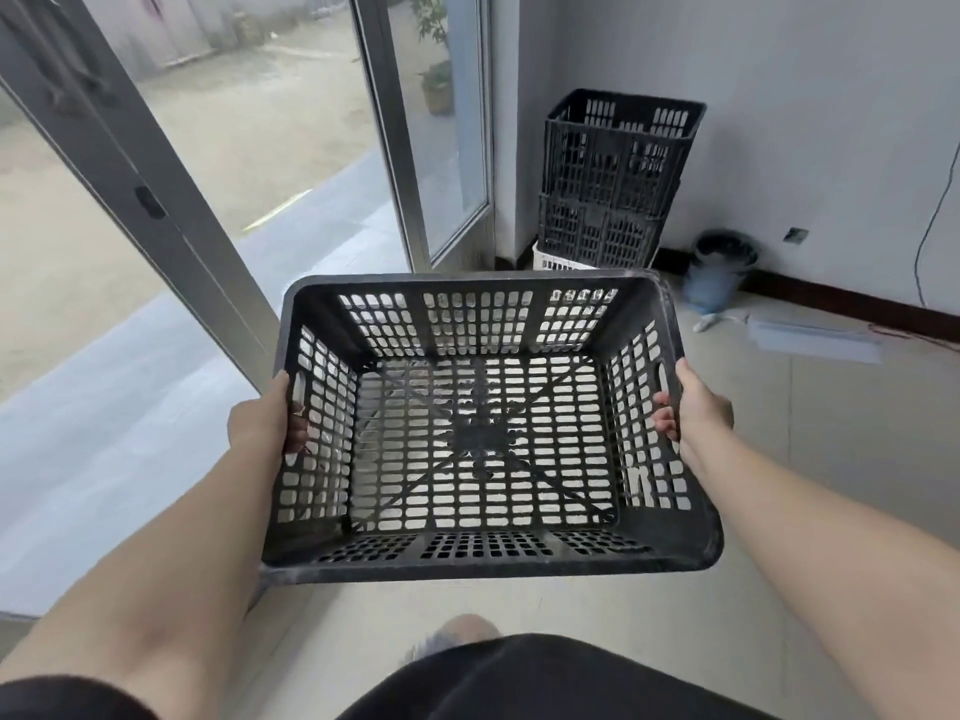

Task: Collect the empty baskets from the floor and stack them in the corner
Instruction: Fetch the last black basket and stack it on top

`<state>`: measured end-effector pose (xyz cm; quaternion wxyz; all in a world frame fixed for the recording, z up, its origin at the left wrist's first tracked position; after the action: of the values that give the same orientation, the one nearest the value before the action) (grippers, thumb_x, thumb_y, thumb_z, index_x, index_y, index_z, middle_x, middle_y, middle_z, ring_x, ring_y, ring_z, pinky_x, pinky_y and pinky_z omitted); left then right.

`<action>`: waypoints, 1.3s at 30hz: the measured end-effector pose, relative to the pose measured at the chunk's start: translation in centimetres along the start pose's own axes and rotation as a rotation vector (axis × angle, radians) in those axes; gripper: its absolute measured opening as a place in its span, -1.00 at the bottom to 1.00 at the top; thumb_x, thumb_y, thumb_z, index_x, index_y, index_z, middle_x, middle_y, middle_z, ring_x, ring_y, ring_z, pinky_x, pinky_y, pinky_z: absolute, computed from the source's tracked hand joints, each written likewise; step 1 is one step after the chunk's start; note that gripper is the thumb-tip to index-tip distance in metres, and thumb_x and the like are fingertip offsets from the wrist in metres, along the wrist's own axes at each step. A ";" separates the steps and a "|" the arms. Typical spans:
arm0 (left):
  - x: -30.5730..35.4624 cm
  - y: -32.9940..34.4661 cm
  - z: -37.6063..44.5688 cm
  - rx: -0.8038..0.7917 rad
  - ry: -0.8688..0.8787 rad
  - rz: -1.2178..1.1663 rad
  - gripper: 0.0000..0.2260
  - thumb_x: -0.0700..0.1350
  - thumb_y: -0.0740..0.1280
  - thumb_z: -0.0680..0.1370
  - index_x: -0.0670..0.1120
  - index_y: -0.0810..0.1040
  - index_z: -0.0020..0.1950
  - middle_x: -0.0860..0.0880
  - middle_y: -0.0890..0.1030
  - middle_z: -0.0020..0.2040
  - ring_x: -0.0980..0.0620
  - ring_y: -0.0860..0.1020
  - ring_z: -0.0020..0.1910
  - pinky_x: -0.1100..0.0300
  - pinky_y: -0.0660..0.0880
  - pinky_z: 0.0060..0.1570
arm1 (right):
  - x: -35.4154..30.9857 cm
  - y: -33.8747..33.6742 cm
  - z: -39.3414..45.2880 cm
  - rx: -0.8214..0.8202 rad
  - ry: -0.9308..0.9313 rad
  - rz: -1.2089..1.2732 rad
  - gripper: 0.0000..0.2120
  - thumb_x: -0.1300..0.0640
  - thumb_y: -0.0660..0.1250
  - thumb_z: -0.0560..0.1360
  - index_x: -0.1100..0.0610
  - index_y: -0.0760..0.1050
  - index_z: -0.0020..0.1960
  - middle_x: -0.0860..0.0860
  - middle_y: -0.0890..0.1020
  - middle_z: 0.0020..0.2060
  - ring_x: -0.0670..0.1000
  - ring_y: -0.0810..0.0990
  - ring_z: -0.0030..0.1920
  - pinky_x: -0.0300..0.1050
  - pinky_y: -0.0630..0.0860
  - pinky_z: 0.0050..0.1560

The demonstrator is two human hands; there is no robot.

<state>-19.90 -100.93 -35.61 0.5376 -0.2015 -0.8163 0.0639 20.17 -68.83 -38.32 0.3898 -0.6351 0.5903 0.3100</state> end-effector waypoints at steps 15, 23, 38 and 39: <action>21.9 21.4 17.5 -0.129 0.176 0.030 -0.59 0.11 0.29 0.53 -0.23 0.49 -0.29 -0.16 0.51 -0.41 0.06 0.42 -0.72 0.18 0.47 -0.48 | -16.5 12.7 16.8 0.160 -0.032 0.117 -0.56 -0.17 0.33 0.49 0.21 0.49 -0.30 0.06 0.56 -0.42 -0.03 0.42 -0.54 -0.25 0.28 -0.59; 33.2 32.7 24.0 -0.213 0.251 0.036 -0.61 0.09 0.29 0.53 -0.24 0.51 -0.24 -0.17 0.51 -0.39 -0.08 0.47 -0.49 0.13 0.49 -0.40 | -25.0 17.4 24.8 0.220 -0.059 0.187 -0.56 -0.19 0.33 0.48 0.22 0.51 -0.21 0.04 0.57 -0.38 -0.03 0.41 -0.54 -0.32 0.25 -0.66; 48.9 54.4 31.0 -0.219 0.292 0.032 -0.62 0.08 0.30 0.54 -0.24 0.54 -0.21 -0.16 0.57 -0.35 -0.05 0.51 -0.46 0.15 0.47 -0.41 | -41.1 23.1 46.7 0.170 -0.054 0.187 -0.51 -0.23 0.32 0.47 0.20 0.45 -0.28 0.05 0.56 -0.36 -0.01 0.41 -0.55 -0.26 0.26 -0.63; 50.1 55.8 31.2 -0.224 0.295 0.032 -0.62 0.08 0.29 0.55 -0.24 0.54 -0.21 -0.16 0.57 -0.35 -0.04 0.51 -0.46 0.16 0.47 -0.40 | -42.4 23.4 47.9 0.167 -0.066 0.199 -0.53 -0.22 0.32 0.47 0.20 0.45 -0.28 0.05 0.56 -0.35 0.00 0.40 -0.54 -0.25 0.26 -0.62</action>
<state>-50.65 -26.67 -23.74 0.6246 -0.2802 -0.7273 -0.0492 -4.53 -5.97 -29.27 0.4277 -0.5283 0.6611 0.3177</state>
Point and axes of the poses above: each hand's wrist, its own z-axis towards the middle knuckle, its own y-axis out of the palm, x = y × z, the point moved 7 cm from there along z, towards the middle knuckle
